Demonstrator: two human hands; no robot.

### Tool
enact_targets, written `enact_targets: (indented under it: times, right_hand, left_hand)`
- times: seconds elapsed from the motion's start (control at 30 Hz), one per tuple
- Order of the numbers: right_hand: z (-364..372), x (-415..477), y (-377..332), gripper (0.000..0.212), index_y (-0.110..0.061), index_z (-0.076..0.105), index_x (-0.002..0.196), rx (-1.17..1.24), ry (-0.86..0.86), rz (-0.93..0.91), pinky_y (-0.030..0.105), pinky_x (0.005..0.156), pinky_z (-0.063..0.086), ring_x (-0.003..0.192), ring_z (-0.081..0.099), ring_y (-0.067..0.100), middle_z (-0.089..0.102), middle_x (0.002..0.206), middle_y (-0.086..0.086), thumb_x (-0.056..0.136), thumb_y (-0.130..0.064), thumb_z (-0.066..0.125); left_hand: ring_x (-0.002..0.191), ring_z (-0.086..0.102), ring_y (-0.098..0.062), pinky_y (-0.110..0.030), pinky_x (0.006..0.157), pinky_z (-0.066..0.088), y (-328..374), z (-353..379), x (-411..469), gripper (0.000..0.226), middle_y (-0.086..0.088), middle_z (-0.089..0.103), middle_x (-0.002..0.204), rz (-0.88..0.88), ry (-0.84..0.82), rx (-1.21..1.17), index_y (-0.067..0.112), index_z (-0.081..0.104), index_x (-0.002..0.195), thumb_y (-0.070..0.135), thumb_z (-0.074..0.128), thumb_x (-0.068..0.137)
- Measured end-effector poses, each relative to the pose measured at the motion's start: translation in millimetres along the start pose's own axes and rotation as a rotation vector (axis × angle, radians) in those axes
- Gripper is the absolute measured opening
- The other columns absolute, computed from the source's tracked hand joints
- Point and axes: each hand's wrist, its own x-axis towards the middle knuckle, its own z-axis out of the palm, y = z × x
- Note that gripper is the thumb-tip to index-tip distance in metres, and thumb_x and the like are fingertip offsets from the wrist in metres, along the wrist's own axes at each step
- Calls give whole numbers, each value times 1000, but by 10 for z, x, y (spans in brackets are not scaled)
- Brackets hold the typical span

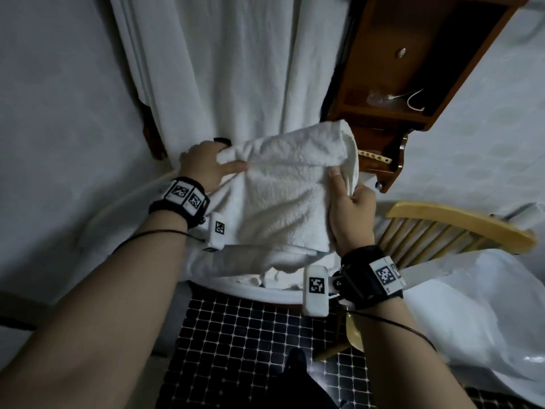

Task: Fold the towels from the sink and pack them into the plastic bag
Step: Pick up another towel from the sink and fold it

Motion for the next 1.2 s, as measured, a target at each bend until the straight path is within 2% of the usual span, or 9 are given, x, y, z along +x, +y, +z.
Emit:
enact_targets:
  times: [0.13, 0.37, 0.5, 0.67, 0.77, 0.97, 1.07, 1.13, 1.2]
  right_hand:
    - [-642, 363, 696, 53, -18, 58, 65, -285, 84, 137, 33, 58, 47, 60, 60, 19, 62, 61, -2, 99, -58, 64]
    - [-1367, 732, 1852, 28, -17, 77, 119, -786, -162, 508, 37, 88, 50, 116, 65, 44, 72, 120, 24, 103, -29, 58]
    - [-1577, 789, 2153, 33, -10, 71, 126, -761, -135, 633, 36, 87, 44, 120, 61, 45, 68, 126, 25, 106, -28, 51]
    - [-1611, 699, 2464, 73, -5, 63, 133, -646, -97, 781, 42, 105, 46, 128, 59, 42, 66, 135, 20, 96, -67, 57]
    - [-1595, 658, 2605, 77, -3, 70, 121, -746, -216, 816, 38, 90, 53, 115, 68, 38, 72, 123, 19, 85, -72, 68]
    - [-1558, 633, 2699, 47, -2, 72, 89, -537, -100, 849, 42, 70, 63, 77, 73, 27, 76, 82, 9, 73, -44, 86]
    - [-1424, 595, 2530, 25, -9, 70, 96, -417, -159, 775, 46, 78, 65, 86, 77, 28, 79, 89, 8, 78, -22, 81]
    - [-1285, 543, 2409, 30, -14, 67, 105, -390, -245, 716, 48, 79, 65, 84, 77, 25, 79, 89, 8, 78, -23, 73]
    - [-1082, 512, 2289, 25, -14, 64, 108, -342, -290, 665, 45, 75, 64, 80, 76, 24, 77, 87, 12, 83, -16, 69]
  left_hand:
    - [126, 39, -35, -49, 103, 32, 468, 1032, 215, 40, -2, 45, 132, -49, -12, 168, 34, 58, 114, 48, 80, 84]
    - [151, 32, -32, -55, 122, 27, 611, 2646, -268, 46, 0, 37, 162, -42, -798, 228, 42, 50, 147, 44, 58, 102]
    - [159, 23, -23, -34, 127, 17, 653, 3045, -471, 53, -3, 29, 171, -33, -975, 156, 26, 37, 162, 19, 46, 110]
    - [150, 41, -22, -30, 117, 35, 753, 3321, -610, 63, 5, 41, 164, -33, -1014, 122, 40, 37, 160, 9, 44, 105]
    - [150, 40, -27, -34, 120, 32, 796, 3440, -619, 67, -4, 39, 166, -62, -1005, 115, 35, 35, 162, 4, 47, 105]
    - [154, 36, -26, -42, 127, 27, 820, 3471, -513, 64, -2, 36, 168, -6, -1084, 131, 32, 35, 163, 5, 48, 106]
    - [142, 49, -26, -31, 112, 40, 819, 3464, -403, 54, -3, 46, 162, -18, -1139, 43, 28, 46, 158, 9, 44, 107]
    - [118, 61, -26, -27, 88, 45, 749, 3420, -366, 38, -5, 63, 136, -30, -1143, -9, 19, 64, 140, 11, 45, 108]
    - [108, 63, -30, -32, 84, 45, 598, 3321, -328, 28, -7, 68, 114, -135, -1076, -111, 14, 73, 110, 9, 46, 107]
